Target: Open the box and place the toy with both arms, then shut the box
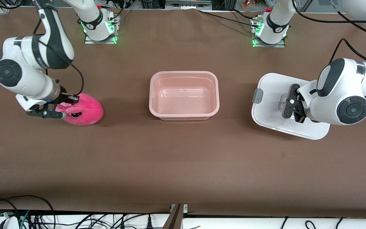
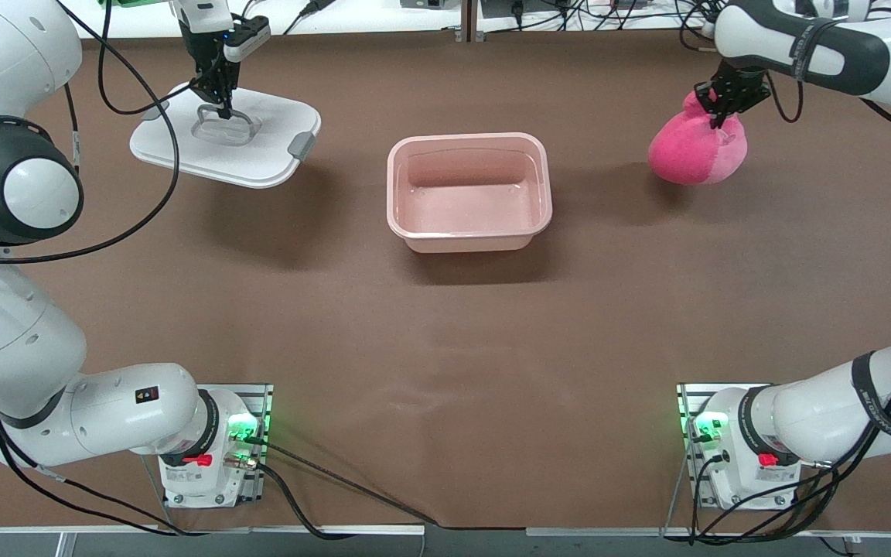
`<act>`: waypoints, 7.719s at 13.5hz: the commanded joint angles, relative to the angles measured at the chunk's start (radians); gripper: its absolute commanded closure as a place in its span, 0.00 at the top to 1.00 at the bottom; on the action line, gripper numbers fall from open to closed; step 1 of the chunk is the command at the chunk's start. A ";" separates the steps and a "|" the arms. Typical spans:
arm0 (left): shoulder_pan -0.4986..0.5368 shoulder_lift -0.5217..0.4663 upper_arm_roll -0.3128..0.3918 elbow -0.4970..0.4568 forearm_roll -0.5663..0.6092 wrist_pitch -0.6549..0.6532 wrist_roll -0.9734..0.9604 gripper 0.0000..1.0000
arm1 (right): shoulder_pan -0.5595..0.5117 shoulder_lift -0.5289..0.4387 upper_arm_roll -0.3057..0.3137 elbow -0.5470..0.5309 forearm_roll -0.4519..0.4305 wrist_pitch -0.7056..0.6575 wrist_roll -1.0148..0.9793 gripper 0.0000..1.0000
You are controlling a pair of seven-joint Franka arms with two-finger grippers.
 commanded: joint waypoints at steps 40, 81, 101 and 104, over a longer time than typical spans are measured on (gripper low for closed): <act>0.011 -0.020 -0.005 -0.004 0.006 -0.022 0.035 0.00 | 0.522 0.162 0.073 0.433 -0.163 -0.372 1.467 0.00; -0.118 -0.008 -0.029 0.004 -0.103 0.013 -0.079 0.00 | 0.533 0.244 0.054 0.677 -0.023 -0.389 0.747 1.00; -0.695 0.133 -0.020 0.055 -0.045 0.395 -0.957 0.00 | -0.159 0.213 0.028 0.671 0.027 -0.490 -0.247 1.00; -0.695 0.139 -0.017 0.055 -0.040 0.397 -0.962 0.00 | -0.190 0.195 0.028 0.647 0.029 -0.481 -0.243 1.00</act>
